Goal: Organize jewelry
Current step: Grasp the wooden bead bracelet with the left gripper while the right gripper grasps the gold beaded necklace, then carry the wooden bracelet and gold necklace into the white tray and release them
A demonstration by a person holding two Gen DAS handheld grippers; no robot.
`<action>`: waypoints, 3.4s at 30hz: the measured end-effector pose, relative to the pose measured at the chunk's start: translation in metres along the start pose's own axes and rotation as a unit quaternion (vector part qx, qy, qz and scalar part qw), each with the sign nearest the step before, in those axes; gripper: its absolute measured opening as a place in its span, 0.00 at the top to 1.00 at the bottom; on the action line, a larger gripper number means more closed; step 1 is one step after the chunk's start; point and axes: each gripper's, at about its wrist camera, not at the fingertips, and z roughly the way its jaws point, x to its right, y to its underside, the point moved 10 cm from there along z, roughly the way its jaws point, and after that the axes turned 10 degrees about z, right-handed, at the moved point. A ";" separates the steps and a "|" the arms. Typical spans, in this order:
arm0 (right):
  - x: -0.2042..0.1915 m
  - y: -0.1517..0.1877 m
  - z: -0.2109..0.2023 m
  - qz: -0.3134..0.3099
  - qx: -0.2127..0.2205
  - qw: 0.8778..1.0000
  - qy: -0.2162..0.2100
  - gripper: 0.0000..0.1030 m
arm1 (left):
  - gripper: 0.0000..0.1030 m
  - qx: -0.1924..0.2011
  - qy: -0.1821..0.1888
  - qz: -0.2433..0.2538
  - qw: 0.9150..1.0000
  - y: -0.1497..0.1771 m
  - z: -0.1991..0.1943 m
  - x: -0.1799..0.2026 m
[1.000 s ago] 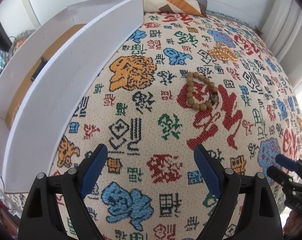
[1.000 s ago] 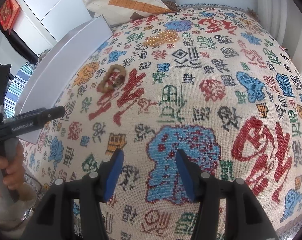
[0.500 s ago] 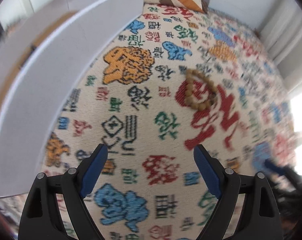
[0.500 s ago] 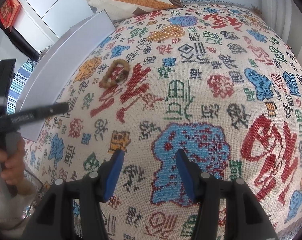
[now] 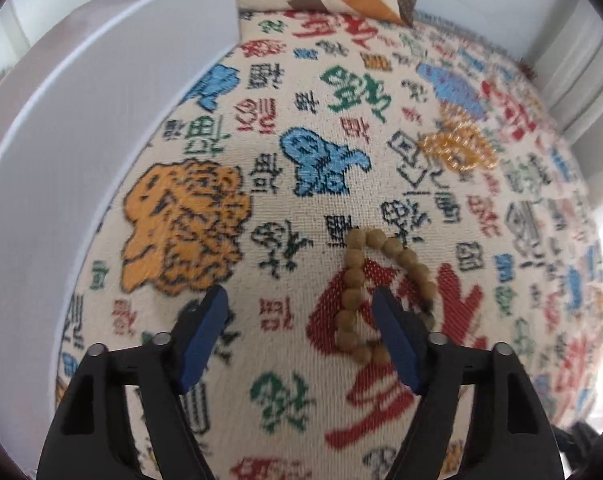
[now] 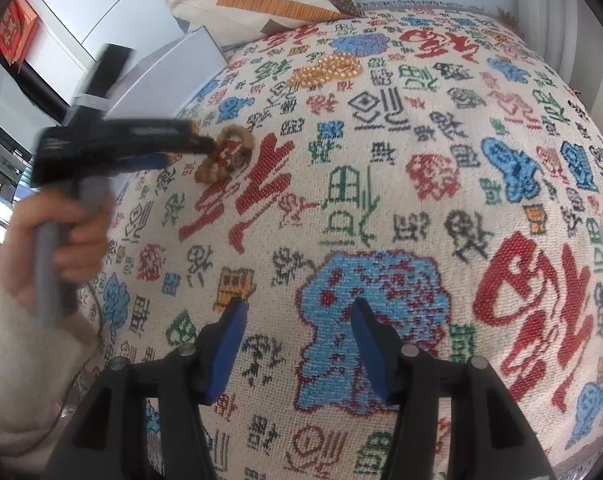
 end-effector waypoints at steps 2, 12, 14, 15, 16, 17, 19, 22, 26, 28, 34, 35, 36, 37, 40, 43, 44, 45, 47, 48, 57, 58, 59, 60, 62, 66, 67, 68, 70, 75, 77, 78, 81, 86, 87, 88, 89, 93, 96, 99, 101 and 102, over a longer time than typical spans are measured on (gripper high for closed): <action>0.004 -0.004 -0.005 0.002 0.006 1.000 0.005 0.46 | 0.38 0.000 -0.009 0.016 1.000 0.003 0.005 0.007; 0.009 -0.027 -0.019 0.009 0.028 1.000 0.005 0.46 | 0.90 0.007 -0.006 0.012 1.000 0.031 -0.015 -0.032; 0.009 -0.025 -0.016 0.010 0.025 1.000 0.002 0.46 | 0.90 0.008 -0.010 0.003 1.000 0.042 -0.020 -0.048; 0.009 -0.023 -0.013 0.011 0.021 1.000 0.001 0.46 | 0.89 0.008 -0.016 -0.002 1.000 0.050 -0.025 -0.059; 0.009 -0.020 -0.010 0.011 0.015 1.000 0.000 0.46 | 0.89 0.006 -0.024 -0.003 1.000 0.057 -0.029 -0.065; 0.009 -0.019 -0.008 0.011 0.012 1.000 0.000 0.46 | 0.88 0.002 -0.032 -0.002 0.999 0.063 -0.031 -0.071; 0.006 -0.019 -0.005 0.008 0.005 1.000 0.000 0.46 | 0.59 -0.007 -0.036 -0.001 0.999 0.074 -0.035 -0.078; -0.001 -0.026 -0.008 0.000 0.012 1.000 -0.004 0.46 | 0.43 0.023 -0.040 -0.012 0.999 0.080 -0.060 -0.082; -0.011 -0.040 -0.015 -0.012 0.025 1.000 -0.006 0.46 | 0.44 0.050 -0.034 0.030 0.998 0.079 -0.079 -0.066; -0.014 -0.046 -0.013 -0.019 0.024 1.000 -0.006 0.46 | 0.44 0.054 -0.019 0.070 0.996 0.076 -0.076 -0.046; -0.019 -0.101 -0.016 -0.030 0.040 0.999 -0.022 0.46 | 0.60 0.024 -0.044 0.159 0.986 0.070 -0.033 -0.008; -0.018 -0.113 -0.017 -0.028 0.045 0.998 -0.023 0.46 | 0.62 0.018 -0.045 0.159 0.986 0.071 -0.028 -0.008; -0.016 -0.132 -0.016 -0.024 0.050 0.998 -0.023 0.46 | 0.63 0.018 -0.040 0.154 0.987 0.072 -0.026 -0.007; -0.014 -0.148 -0.011 -0.020 0.050 0.998 -0.023 0.46 | 0.64 0.023 -0.035 0.144 0.989 0.071 -0.027 -0.008; -0.012 -0.183 0.019 -0.008 0.024 0.999 -0.025 0.46 | 0.77 0.022 -0.026 0.126 0.991 0.071 -0.028 -0.010; -0.016 -0.214 0.069 -0.006 0.003 1.000 -0.009 0.46 | 0.88 0.023 -0.017 0.116 0.993 0.069 -0.024 -0.008; -0.018 -0.219 0.082 -0.007 -0.001 1.000 -0.003 0.46 | 0.88 0.023 -0.018 0.112 0.993 0.068 -0.023 -0.008; -0.020 -0.224 0.098 -0.006 -0.010 1.000 0.005 0.46 | 0.88 0.023 -0.017 0.107 0.994 0.068 -0.024 -0.009; -0.021 -0.226 0.123 0.005 -0.024 0.999 0.028 0.46 | 0.89 0.022 -0.010 0.097 0.995 0.069 -0.025 -0.010; -0.022 -0.230 0.128 0.004 -0.014 0.999 0.040 0.46 | 0.89 0.022 -0.001 0.087 0.996 0.068 -0.026 -0.012; -0.056 -0.224 0.073 -0.041 0.025 0.999 0.005 1.00 | 0.89 0.024 0.115 -0.022 0.993 0.061 -0.063 -0.032; -0.062 -0.222 0.062 -0.044 0.029 0.999 -0.005 1.00 | 0.89 0.030 0.127 -0.034 0.991 0.059 -0.073 -0.034; -0.069 -0.220 0.047 -0.049 0.033 0.998 -0.019 1.00 | 0.89 0.036 0.137 -0.045 0.989 0.057 -0.084 -0.037; -0.076 -0.217 0.034 -0.055 0.037 0.997 -0.032 1.00 | 0.89 0.043 0.145 -0.055 0.987 0.054 -0.094 -0.040; -0.087 -0.213 0.015 -0.075 0.041 0.996 -0.038 1.00 | 0.89 0.054 0.153 -0.067 0.984 0.049 -0.109 -0.046; -0.088 -0.204 0.029 -0.092 0.001 0.996 -0.004 0.87 | 0.89 0.071 0.137 -0.076 0.985 0.049 -0.132 -0.054; -0.080 -0.207 0.043 -0.087 -0.004 0.996 0.010 0.65 | 0.89 0.072 0.136 -0.078 0.985 0.049 -0.132 -0.054; -0.075 -0.207 0.053 -0.084 -0.010 0.996 0.019 0.57 | 0.89 0.072 0.135 -0.081 0.985 0.052 -0.134 -0.054; -0.063 -0.210 0.079 -0.072 -0.015 0.997 0.035 0.56 | 0.89 0.071 0.133 -0.087 0.985 0.057 -0.135 -0.054; -0.042 -0.229 0.138 -0.028 0.001 0.998 0.061 0.68 | 0.89 0.061 0.135 -0.108 0.983 0.074 -0.132 -0.058; -0.043 -0.232 0.137 -0.048 0.018 0.995 0.087 0.89 | 0.89 0.053 0.137 -0.117 0.982 0.082 -0.129 -0.061; -0.046 -0.231 0.133 -0.045 0.016 0.996 0.077 0.89 | 0.89 0.049 0.138 -0.120 0.982 0.086 -0.129 -0.062; -0.063 -0.227 0.100 -0.057 0.027 0.997 0.034 0.89 | 0.89 0.045 0.139 -0.130 0.981 0.092 -0.133 -0.069; -0.096 -0.220 0.026 -0.080 0.050 0.995 -0.042 0.89 | 0.89 0.057 0.155 -0.145 0.975 0.086 -0.156 -0.076; -0.105 -0.218 0.011 -0.087 0.055 0.993 -0.055 0.89 | 0.89 0.063 0.158 -0.147 0.974 0.083 -0.165 -0.077; -0.116 -0.217 -0.003 -0.094 0.061 0.991 -0.068 0.89 | 0.89 0.067 0.160 -0.148 0.974 0.080 -0.171 -0.079; -0.125 -0.216 -0.014 -0.100 0.065 0.990 -0.077 0.89 | 0.89 0.072 0.163 -0.149 0.973 0.078 -0.179 -0.081; -0.172 -0.209 -0.059 -0.133 0.079 0.981 -0.120 0.89 | 0.89 0.093 0.164 -0.158 0.969 0.068 -0.211 -0.092; -0.203 -0.207 -0.080 -0.157 0.084 0.973 -0.144 0.89 | 0.89 0.107 0.159 -0.163 0.968 0.062 -0.231 -0.103; -0.228 -0.202 -0.089 -0.169 0.077 0.968 -0.167 0.89 | 0.89 0.118 0.150 -0.169 0.967 0.056 -0.248 -0.119; -0.245 -0.197 -0.089 -0.176 0.070 0.965 -0.179 0.89 | 0.89 0.124 0.144 -0.173 0.966 0.054 -0.256 -0.130; -0.254 -0.195 -0.090 -0.182 0.068 0.964 -0.183 0.89 | 0.89 0.128 0.138 -0.178 0.966 0.052 -0.261 -0.140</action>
